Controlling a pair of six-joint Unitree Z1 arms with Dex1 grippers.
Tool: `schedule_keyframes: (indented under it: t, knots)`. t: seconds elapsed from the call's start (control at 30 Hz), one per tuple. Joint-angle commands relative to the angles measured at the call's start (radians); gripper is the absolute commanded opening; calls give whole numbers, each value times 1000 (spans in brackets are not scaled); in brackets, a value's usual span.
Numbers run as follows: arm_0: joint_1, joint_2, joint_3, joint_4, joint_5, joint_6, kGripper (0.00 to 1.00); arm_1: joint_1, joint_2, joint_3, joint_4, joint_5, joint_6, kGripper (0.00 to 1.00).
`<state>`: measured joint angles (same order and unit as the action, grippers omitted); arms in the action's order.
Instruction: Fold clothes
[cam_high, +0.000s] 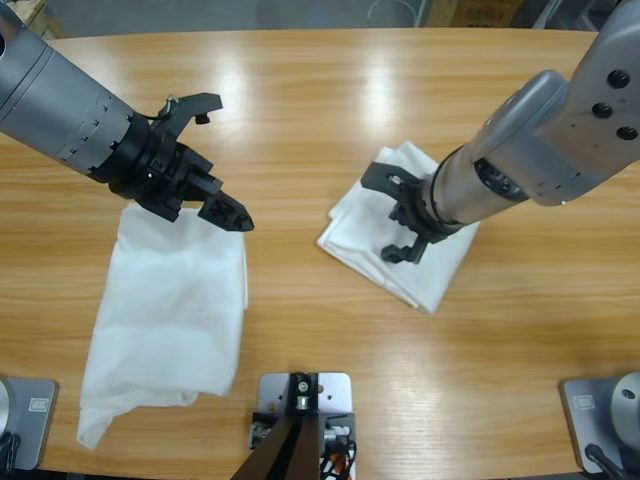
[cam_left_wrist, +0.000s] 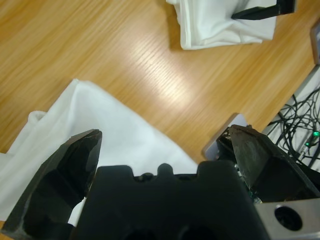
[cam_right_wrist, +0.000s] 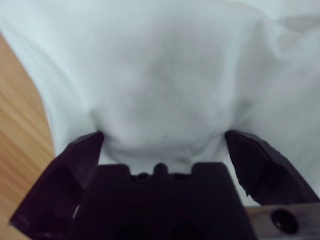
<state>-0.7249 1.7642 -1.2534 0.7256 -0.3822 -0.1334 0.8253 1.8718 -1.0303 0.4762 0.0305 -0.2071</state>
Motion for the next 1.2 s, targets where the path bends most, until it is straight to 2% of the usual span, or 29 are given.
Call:
schedule_keyframes:
  t: [0.03, 0.17, 0.33, 0.4, 0.53, 0.67, 0.77, 0.87, 0.97, 1.07, 1.2]
  knots:
    - [-8, -9, 29, -4, 19, 9, 1000, 11, 90, 12, -77, 20, 407, 1000]
    - [-8, -11, 33, -5, 17, 8, 1000, 2, 163, -35, -37, 17, 753, 991]
    - [-8, -23, 58, -5, 21, 9, 1000, -17, 236, -121, 57, 12, 1021, 991]
    - [-8, -26, 70, -6, 22, 11, 1000, -26, 219, -132, 75, -11, 1051, 991]
    - [-8, -30, 75, -10, 24, 14, 1000, -26, 123, -207, 214, -169, 1038, 991]
    - [-8, -29, 76, -26, 25, 12, 1000, -15, -53, -282, 328, -252, 840, 1000]
    - [-8, -26, 83, -40, 25, 12, 1000, -11, -153, -293, 364, -239, 679, 1000]
    - [-8, -25, 91, -45, 25, 11, 1000, -11, -182, -275, 386, -245, 517, 1000]
    - [-8, -30, 94, -45, 25, 11, 1000, -11, -161, -127, 297, -246, 369, 1000]
    - [-8, -32, 95, -45, 25, 12, 1000, -9, -108, -9, 186, -171, 228, 1000]
    - [-8, -32, 97, -45, 24, 12, 1000, 18, -99, 21, 156, -121, -4, 1000]
